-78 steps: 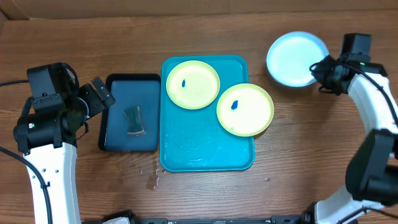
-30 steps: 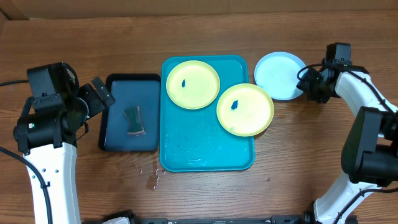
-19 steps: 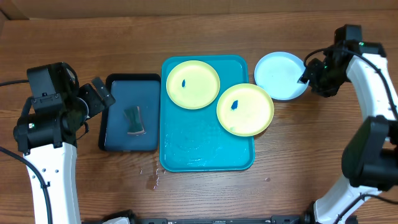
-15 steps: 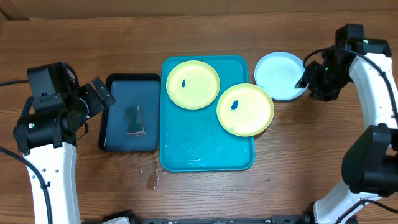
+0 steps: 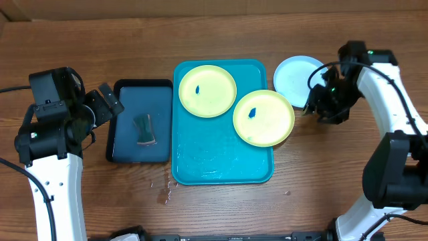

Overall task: Clean dirty plates on tray and stack at the side
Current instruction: 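Move the right gripper to the right yellow plate rim and grip it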

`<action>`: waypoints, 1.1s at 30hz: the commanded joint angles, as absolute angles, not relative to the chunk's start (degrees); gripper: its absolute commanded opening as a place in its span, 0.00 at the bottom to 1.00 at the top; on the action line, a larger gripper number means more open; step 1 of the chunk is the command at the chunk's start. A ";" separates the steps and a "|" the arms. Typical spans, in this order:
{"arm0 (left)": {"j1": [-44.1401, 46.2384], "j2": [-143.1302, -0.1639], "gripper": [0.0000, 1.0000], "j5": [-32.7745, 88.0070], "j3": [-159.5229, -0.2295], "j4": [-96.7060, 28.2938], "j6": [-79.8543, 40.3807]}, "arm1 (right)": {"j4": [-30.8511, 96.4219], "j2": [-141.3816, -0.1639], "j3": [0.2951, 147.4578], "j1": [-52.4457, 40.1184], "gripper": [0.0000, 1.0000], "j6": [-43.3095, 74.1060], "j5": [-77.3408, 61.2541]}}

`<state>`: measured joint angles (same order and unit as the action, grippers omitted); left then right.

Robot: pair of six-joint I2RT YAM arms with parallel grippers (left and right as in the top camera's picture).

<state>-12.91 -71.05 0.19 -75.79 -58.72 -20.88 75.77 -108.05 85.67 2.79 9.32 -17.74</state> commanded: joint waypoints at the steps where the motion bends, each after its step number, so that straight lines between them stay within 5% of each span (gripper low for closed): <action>1: -13.13 -71.24 1.00 -0.43 -76.77 -58.50 -21.23 | 73.17 -107.26 82.56 0.67 0.52 8.95 -18.37; 18: -13.13 -71.24 1.00 -0.43 -76.77 -58.50 -21.23 | 63.64 -107.26 74.13 -5.15 0.48 15.18 -16.71; 21: -13.13 -71.24 1.00 -0.43 -76.77 -58.50 -21.23 | 61.45 -107.26 72.66 -5.30 0.41 15.25 -16.82; 24: -13.13 -71.24 1.00 -0.45 -76.77 -58.50 -21.23 | 60.64 -107.26 72.55 -5.30 0.20 15.25 -16.82; 33: -13.13 -71.24 1.00 -0.43 -76.75 -58.50 -21.23 | 62.74 -107.26 73.17 -5.19 0.06 16.53 -16.82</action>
<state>-12.91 -71.05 0.19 -75.79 -58.72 -20.88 61.98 -108.05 72.73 -5.23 15.62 -17.10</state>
